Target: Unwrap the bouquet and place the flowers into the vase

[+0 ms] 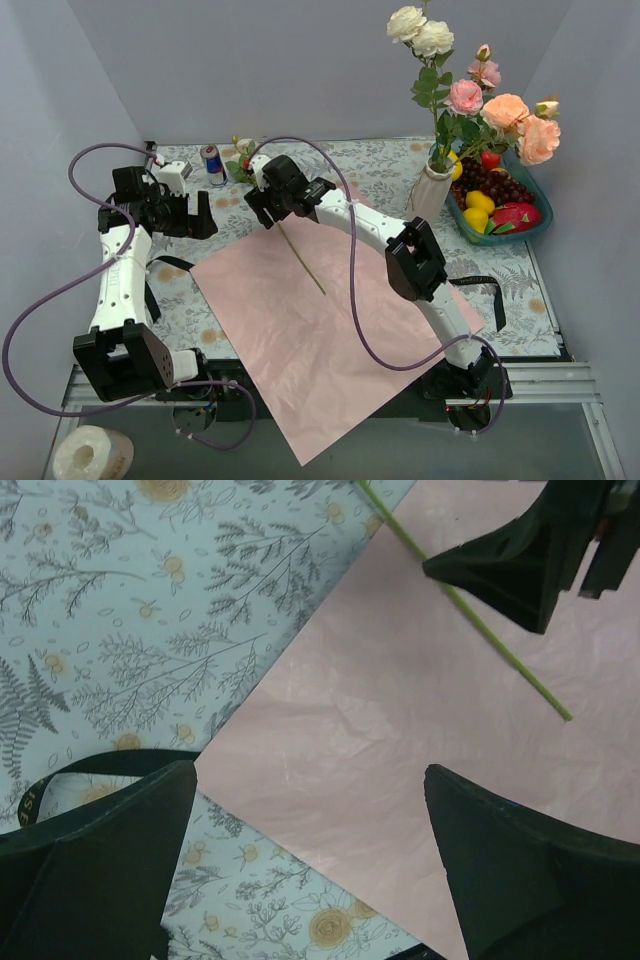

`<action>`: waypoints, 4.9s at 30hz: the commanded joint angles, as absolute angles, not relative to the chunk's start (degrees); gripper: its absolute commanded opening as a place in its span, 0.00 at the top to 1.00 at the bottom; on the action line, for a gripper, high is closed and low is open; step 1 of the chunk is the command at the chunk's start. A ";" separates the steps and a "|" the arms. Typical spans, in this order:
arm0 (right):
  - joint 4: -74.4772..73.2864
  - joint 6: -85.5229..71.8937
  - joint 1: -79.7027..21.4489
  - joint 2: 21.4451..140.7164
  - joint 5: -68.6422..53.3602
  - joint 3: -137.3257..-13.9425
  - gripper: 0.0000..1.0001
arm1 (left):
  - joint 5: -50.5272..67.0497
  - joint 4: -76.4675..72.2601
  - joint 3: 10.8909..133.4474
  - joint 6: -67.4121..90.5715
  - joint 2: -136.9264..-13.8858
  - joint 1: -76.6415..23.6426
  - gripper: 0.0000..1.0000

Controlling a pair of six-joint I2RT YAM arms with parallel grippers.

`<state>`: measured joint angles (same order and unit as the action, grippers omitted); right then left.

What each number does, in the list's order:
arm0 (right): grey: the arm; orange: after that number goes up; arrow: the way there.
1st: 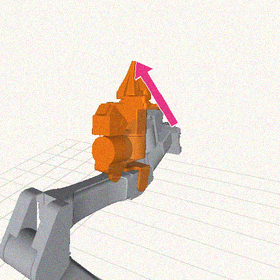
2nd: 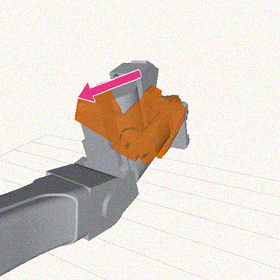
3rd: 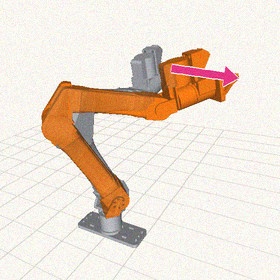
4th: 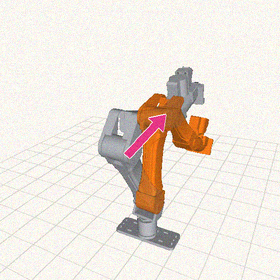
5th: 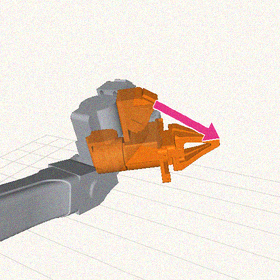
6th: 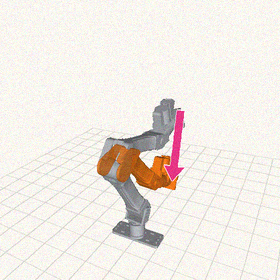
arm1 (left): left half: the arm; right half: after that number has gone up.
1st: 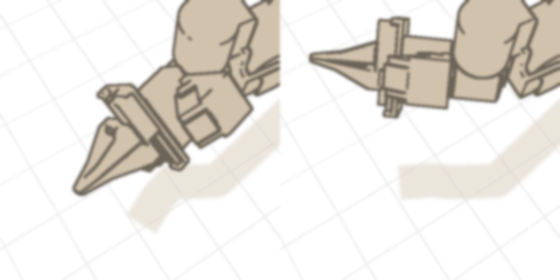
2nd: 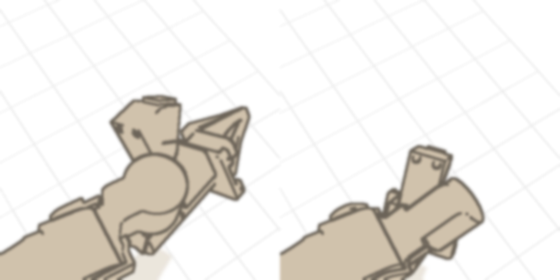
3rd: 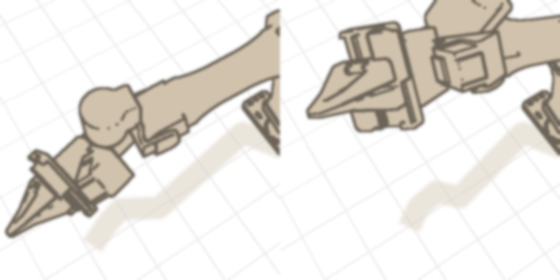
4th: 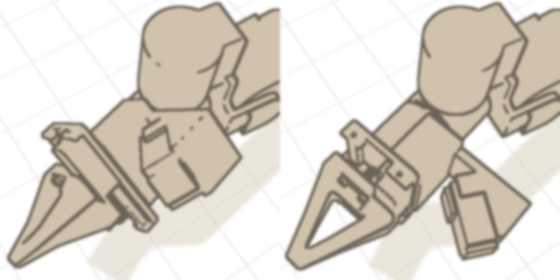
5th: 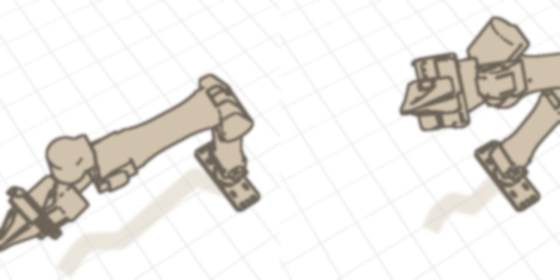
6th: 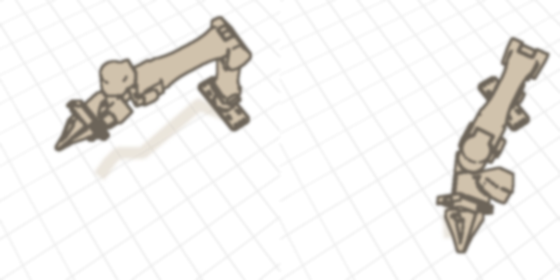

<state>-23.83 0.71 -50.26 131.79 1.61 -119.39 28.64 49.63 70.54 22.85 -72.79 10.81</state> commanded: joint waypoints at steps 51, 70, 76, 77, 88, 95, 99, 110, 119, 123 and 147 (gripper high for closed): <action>-15.56 -10.81 -48.34 146.95 5.27 -123.05 0.78 | 32.17 51.85 70.40 16.61 -73.13 13.97 0.02; -9.77 -12.13 -39.38 122.18 11.43 -112.16 0.99 | 32.70 52.29 70.14 15.91 -71.02 13.97 0.02; -5.37 -9.06 -37.71 110.58 7.56 -112.06 0.99 | 32.69 52.12 69.87 15.82 -70.40 13.97 0.02; -4.58 -8.70 -37.44 107.70 6.08 -112.15 0.99 | 32.70 52.12 69.70 15.91 -70.31 13.97 0.02; 35.73 -4.06 -37.70 75.96 2.02 -72.19 0.99 | 34.54 51.85 68.64 16.52 -68.99 13.97 0.02; 53.07 15.53 -37.53 66.37 3.42 -74.53 0.99 | 34.45 52.38 68.91 16.08 -68.56 13.97 0.02; 56.60 21.88 -35.08 66.53 6.15 -76.29 0.99 | 34.72 52.21 68.47 16.00 -68.55 14.06 0.02; 65.30 17.32 -24.10 72.42 5.89 -75.15 0.99 | 34.63 52.12 69.35 15.21 -69.70 13.97 0.02; 72.68 11.00 -17.94 75.41 3.26 -71.37 0.99 | 34.10 51.68 70.48 14.15 -71.36 13.97 0.02; 76.90 6.51 -16.09 76.20 2.11 -69.70 0.99 | 34.19 51.77 71.19 13.97 -72.07 13.97 0.02; 87.98 5.10 -14.86 80.86 0.35 -62.31 0.99 | 33.14 52.29 72.86 14.59 -76.64 13.97 0.02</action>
<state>73.54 5.85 -15.40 81.08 0.89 -61.12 33.41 52.12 70.98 14.81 -76.95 13.76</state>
